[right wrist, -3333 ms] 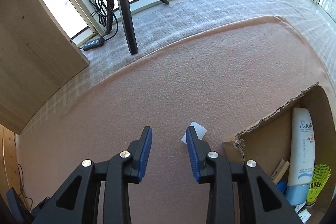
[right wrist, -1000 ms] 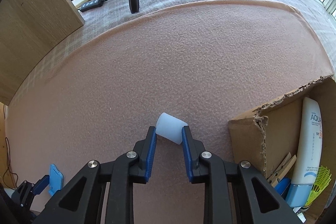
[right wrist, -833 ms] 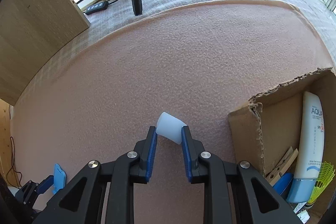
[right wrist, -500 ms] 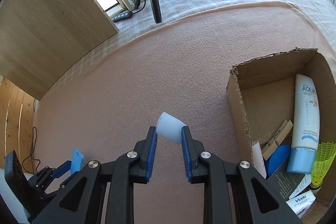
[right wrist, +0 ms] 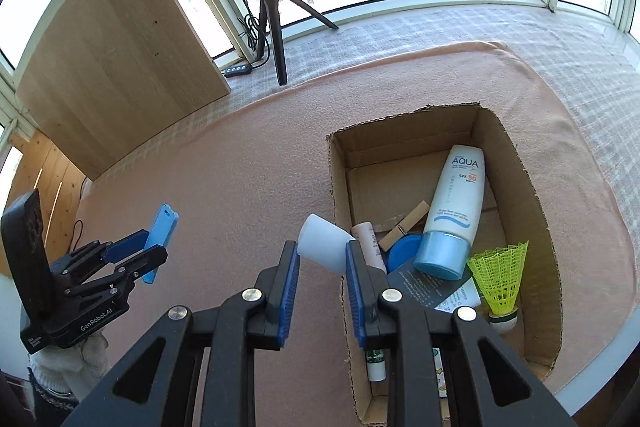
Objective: Organize objects
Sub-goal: 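Carry the phone stand with the left gripper into the box while the right drops the cylinder there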
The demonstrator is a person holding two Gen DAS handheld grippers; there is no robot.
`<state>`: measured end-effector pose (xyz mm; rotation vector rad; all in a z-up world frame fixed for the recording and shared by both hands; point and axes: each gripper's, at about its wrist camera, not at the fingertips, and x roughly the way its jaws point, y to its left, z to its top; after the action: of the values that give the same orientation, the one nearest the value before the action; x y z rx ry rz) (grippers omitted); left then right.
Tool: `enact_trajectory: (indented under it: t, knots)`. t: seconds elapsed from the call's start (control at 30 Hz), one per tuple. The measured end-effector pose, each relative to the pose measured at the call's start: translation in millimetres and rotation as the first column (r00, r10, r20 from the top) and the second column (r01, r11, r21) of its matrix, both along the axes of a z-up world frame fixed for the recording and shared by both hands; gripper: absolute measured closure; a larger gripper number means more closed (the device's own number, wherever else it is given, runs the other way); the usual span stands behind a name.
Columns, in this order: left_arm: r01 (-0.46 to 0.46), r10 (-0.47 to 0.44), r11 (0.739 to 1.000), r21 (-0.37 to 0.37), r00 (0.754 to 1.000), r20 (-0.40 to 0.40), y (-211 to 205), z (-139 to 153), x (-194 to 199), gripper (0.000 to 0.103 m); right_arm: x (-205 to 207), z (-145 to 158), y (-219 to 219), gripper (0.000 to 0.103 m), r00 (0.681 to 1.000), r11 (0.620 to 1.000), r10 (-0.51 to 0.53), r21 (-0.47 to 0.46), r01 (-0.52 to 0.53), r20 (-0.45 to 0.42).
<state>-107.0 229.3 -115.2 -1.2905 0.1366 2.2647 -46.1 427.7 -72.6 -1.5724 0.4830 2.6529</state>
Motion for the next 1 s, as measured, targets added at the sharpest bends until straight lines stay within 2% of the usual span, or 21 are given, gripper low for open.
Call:
enact_trajectory:
  t: [0.23, 0.53, 0.97, 1.0]
  knots:
    - [0.064, -0.063, 0.998, 0.012, 0.998, -0.026, 71.7, 13.1, -2.7, 0.063, 31.2, 5.7, 47.7, 0.082, 0.999, 0.998, -0.047, 0.035, 0.047, -0.010]
    - [0.116, -0.116, 0.993, -0.005, 0.993, -0.031, 153.3, 7.8, -14.1, 0.063, 49.7, -2.7, 85.6, 0.082, 0.998, 0.996, -0.057, 0.062, 0.057, 0.003]
    - [0.157, -0.158, 0.987, -0.036, 0.987, -0.014, 219.2, -9.5, -25.4, 0.062, 52.5, -16.8, 108.6, 0.082, 0.999, 0.998, -0.033, 0.046, 0.032, 0.013]
    - [0.164, -0.164, 0.986, -0.035, 0.986, -0.010, 222.4, -10.4, -25.5, 0.062, 52.4, -17.0, 109.4, 0.078, 1.000, 0.999, -0.027, 0.041, 0.027, 0.010]
